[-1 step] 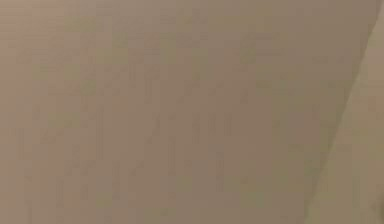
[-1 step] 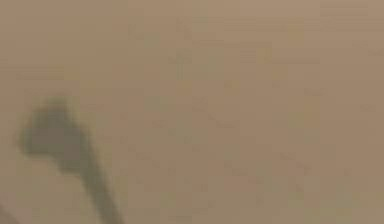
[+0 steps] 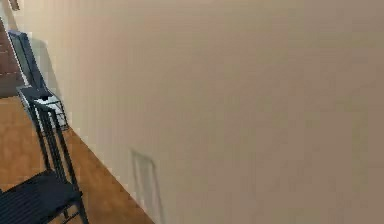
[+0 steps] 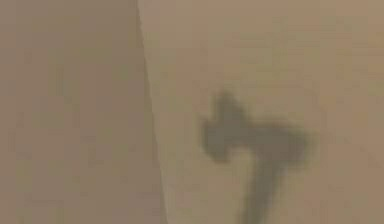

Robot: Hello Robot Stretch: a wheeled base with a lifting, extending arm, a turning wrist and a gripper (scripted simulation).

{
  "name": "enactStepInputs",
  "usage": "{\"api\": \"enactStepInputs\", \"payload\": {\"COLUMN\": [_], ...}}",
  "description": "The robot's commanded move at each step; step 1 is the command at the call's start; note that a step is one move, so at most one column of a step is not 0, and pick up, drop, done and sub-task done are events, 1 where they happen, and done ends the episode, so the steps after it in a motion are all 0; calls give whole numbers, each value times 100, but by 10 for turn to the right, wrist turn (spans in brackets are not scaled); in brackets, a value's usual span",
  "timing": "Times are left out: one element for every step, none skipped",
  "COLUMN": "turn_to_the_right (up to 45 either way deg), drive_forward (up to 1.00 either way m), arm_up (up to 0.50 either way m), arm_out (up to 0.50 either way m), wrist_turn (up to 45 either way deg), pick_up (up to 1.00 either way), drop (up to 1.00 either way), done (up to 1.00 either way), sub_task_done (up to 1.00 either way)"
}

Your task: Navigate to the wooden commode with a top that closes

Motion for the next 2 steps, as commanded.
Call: {"api": "enactStepInputs", "payload": {"turn_to_the_right": [-450,-450], "drive_forward": [0,0], "arm_up": [0,0], "arm_out": [0,0], "wrist_turn": [0,0], "pick_up": [0,0], "drop": [0,0], "done": [0,0], "sub_task_done": [0,0]}}
